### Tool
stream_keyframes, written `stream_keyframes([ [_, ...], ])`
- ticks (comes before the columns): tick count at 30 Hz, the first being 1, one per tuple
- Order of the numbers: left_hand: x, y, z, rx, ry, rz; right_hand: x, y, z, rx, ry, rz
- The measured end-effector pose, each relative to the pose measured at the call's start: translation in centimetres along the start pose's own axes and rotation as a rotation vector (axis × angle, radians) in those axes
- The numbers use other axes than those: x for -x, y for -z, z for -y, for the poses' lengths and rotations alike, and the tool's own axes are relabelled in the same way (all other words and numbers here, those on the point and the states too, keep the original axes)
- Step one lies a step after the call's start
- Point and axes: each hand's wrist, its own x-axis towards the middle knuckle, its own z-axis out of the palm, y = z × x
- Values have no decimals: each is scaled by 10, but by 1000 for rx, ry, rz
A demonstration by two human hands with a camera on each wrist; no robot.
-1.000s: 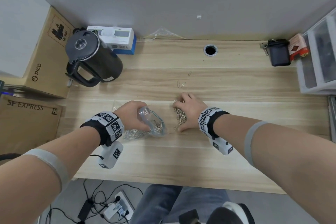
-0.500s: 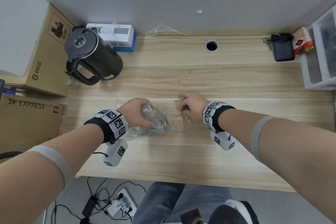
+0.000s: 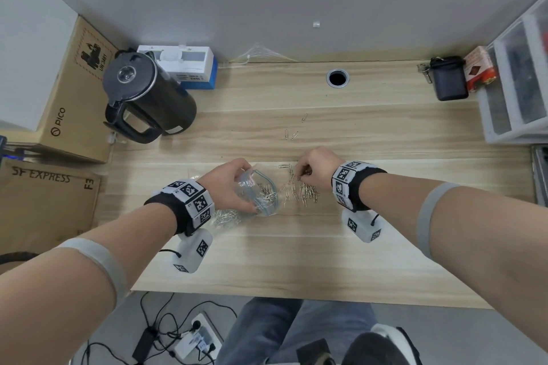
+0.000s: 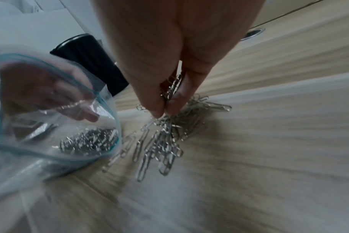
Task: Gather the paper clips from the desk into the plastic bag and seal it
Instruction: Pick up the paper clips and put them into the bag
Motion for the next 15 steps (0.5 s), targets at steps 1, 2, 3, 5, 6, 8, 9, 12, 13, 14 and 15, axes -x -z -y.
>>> stream_keyframes([
  [1,0,0,0,2,4,11,0,2,2,-36,-19,-11],
  [2,1,-1,0,2,2,22,-1,5,5,-77,-34,-17],
  [3,1,-2,0,-3,-2,33,-1,8,11,-112,-36,-14],
  [5,2,-3,-2,-24,-8,46,0,12,29,-165,-3,20],
  [6,2,-4,-2,-34,-14,44,1,13,40,-179,24,44],
  [8,1,-6,-4,-32,-39,33,3,7,63,-198,63,105],
  [9,0,-7,-5,-15,-59,27,2,0,73,-210,78,136],
  [12,1,-7,-7,30,-97,19,2,-19,93,-229,140,176],
  [13,2,-8,-5,37,-104,17,2,-22,94,-237,148,176],
  [14,2,-8,-3,40,-108,11,2,-23,92,-253,145,174],
  [15,4,-8,-1,43,-106,-1,2,-22,89,-278,130,172],
])
